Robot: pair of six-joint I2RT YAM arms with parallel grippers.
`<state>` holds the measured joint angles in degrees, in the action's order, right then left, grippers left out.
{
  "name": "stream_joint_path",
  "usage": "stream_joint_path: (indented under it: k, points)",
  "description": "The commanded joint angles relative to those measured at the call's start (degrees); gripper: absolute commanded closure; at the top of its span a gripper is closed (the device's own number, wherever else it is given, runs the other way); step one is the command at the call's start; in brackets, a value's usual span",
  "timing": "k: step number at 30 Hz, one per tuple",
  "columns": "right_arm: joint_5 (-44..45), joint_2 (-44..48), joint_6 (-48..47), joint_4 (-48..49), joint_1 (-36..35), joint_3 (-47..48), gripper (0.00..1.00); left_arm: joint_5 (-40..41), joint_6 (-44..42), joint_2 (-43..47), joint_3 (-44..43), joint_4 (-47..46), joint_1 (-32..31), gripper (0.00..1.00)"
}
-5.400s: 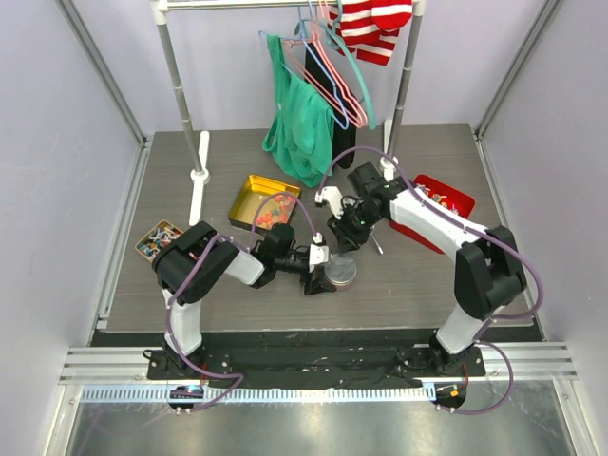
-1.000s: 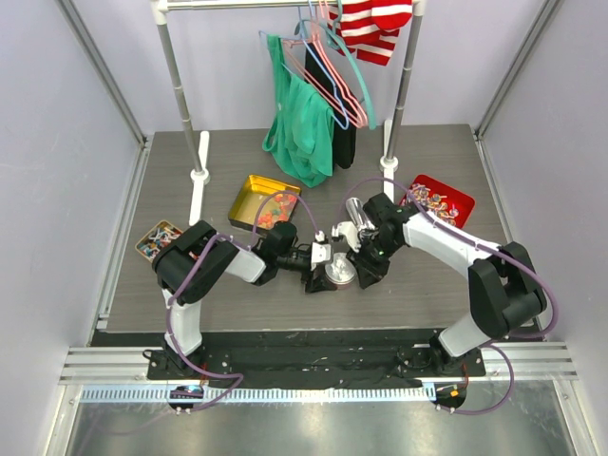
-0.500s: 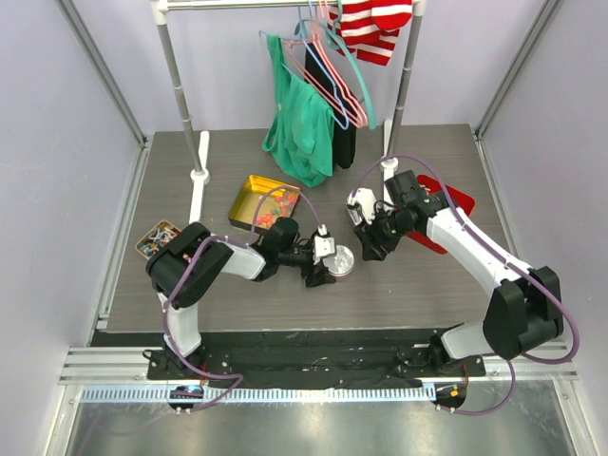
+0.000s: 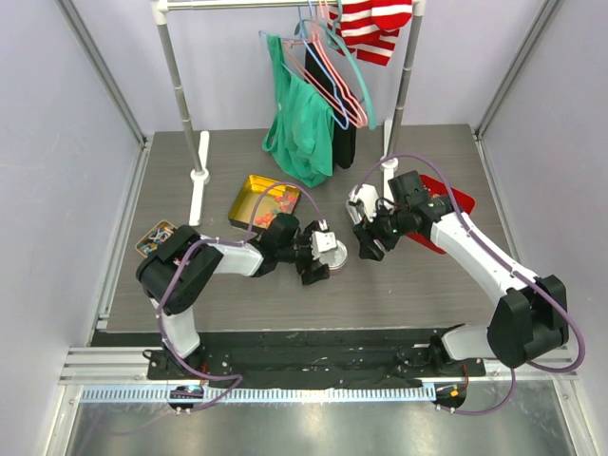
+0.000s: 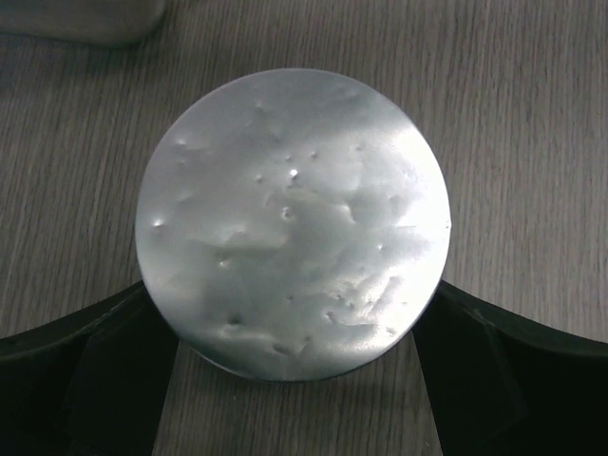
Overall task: Pack the candies
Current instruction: Reset both arms
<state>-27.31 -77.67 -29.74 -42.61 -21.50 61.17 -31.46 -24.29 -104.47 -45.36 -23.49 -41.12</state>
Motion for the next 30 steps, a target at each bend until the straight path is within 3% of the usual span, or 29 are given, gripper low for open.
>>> stream_joint_path:
  k: [1, 7, 10, 11, 13, 14, 16, 20, 25, 27, 30]
  points:
    - [-0.64, 3.05, 0.91, 2.18, 0.31, -0.43, 0.31, 5.27, -4.18, 1.19, 0.98, 12.05, 0.69, 0.0]
    - [-0.55, 3.75, 1.17, 2.44, 0.23, -0.43, 0.29, 2.38, -6.02, 7.06, 2.12, 15.92, 0.61, 0.0]
    - [-0.46, 3.84, 1.52, 2.53, 0.23, -0.44, 0.23, -2.72, -8.48, 10.15, 0.98, 22.94, 0.61, 0.0]
    - [-0.12, 3.84, 1.87, 2.79, 0.23, -0.43, 0.16, -4.29, -9.19, 12.42, 0.63, 26.96, 0.69, 0.0]
    - [0.68, 3.93, 2.14, 3.06, 0.31, -0.61, 0.14, -4.4, -9.63, 14.8, -0.42, 29.45, 0.78, 0.0]
    - [0.77, 4.1, 2.57, 3.23, 0.31, -0.78, 0.0, -4.4, -10.41, 16.9, -0.95, 31.2, 0.78, 0.0]
    - [1.73, 4.8, 3.28, 3.67, 0.31, -0.61, 0.0, -4.66, -12.61, 19.2, -2.79, 37.44, 1.22, 0.0]
    - [4.1, 7.09, 5.47, 4.9, 0.23, 0.35, 0.0, -1.42, -13.06, 25.96, -6.92, 45.97, 2.54, 0.0]
    - [14.0, 12.18, 6.97, 6.04, 0.23, 3.95, 0.0, 13.16, -8.76, 29.49, -17.46, 56.24, 5.08, 0.0]
    - [18.67, 13.77, 8.37, 6.92, 0.31, 6.32, 0.0, 17.81, -5.0, 30.37, -22.19, 57.32, 8.59, 0.0]
    - [26.76, 16.75, 9.95, 8.24, 0.31, 9.75, 0.0, 16.18, -0.25, 31.6, -28.61, 60.04, 17.02, 0.0]
